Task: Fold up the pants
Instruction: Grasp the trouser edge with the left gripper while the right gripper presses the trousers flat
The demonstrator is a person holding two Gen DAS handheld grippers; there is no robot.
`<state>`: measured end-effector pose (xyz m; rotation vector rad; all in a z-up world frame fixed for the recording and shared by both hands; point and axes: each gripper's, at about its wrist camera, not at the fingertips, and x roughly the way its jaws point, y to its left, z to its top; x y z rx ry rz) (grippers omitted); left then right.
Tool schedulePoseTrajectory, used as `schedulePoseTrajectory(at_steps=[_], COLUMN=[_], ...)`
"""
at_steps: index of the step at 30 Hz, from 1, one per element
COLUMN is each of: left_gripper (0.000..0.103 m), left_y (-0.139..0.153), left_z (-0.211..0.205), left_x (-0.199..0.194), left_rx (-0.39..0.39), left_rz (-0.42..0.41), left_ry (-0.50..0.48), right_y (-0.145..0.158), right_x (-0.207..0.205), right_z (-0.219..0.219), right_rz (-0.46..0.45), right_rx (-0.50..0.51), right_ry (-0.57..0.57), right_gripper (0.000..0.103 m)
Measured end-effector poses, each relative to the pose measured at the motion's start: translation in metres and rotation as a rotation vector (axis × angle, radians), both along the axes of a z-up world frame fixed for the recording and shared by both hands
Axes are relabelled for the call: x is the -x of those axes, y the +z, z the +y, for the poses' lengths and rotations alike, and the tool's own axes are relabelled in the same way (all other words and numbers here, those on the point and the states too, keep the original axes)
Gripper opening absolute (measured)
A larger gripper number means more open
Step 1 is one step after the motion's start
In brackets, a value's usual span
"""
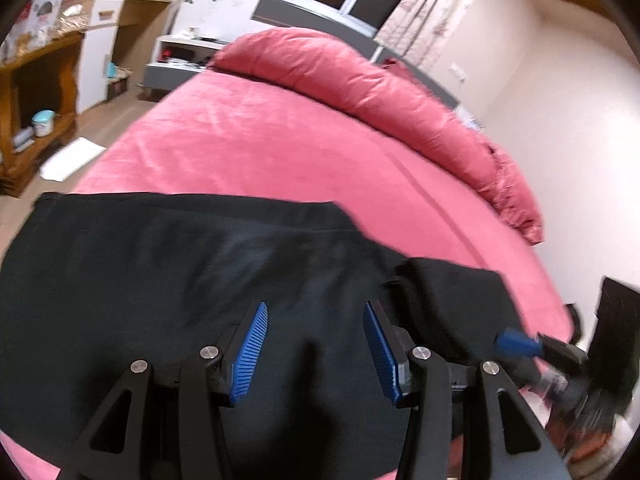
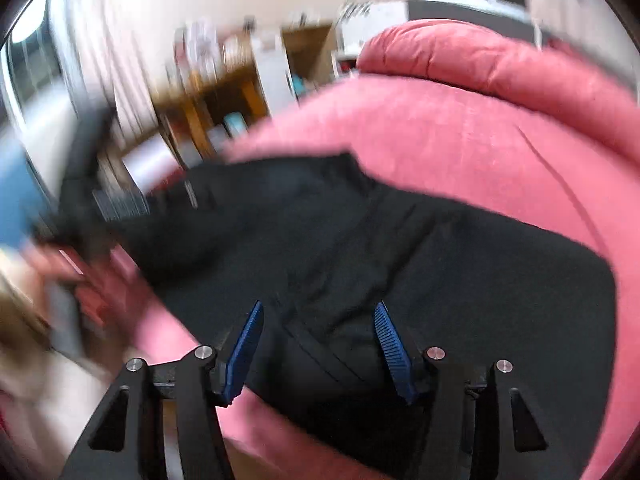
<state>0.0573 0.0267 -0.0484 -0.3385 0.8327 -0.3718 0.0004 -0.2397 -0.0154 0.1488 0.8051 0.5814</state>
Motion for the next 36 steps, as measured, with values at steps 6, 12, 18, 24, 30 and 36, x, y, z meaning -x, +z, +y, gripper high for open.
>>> schedulePoseTrajectory(at_steps=[6,12,18,24,30,36], left_gripper=[0.054,0.059,0.014,0.015,0.026,0.028], left_y=[-0.006,-0.045,-0.030,-0.035,-0.035,0.000], left_z=[-0.051,-0.096,-0.109,-0.105,-0.094,-0.011], left_x=[-0.020,-0.046,-0.031,-0.016,-0.016,-0.016], left_rx=[0.115,0.138,0.099,-0.051,-0.026,0.075], left_rz=[0.109,0.310,0.257,0.183,0.177,0.129], left_ry=[-0.124,-0.170,-0.250,-0.231,-0.226,-0.031], right_y=[0.005,-0.034,-0.046,-0.054,-0.062,-0.023], right_x=[-0.022,-0.035,-0.031,-0.027,-0.031,-0.016], right_z=[-0.112,-0.145,-0.135,-0.122,-0.089,-0.058], right_rz=[0.020,0.109,0.116,0.110,0.061,-0.027], right_rx=[-0.012,-0.098,-0.008,0.061,0.312,0.229], right_ry=[-0.448,-0.534,-0.505,-0.475,-0.469,-0.450], right_gripper=[0.036,0.035,0.030,0.030,0.030,0.034])
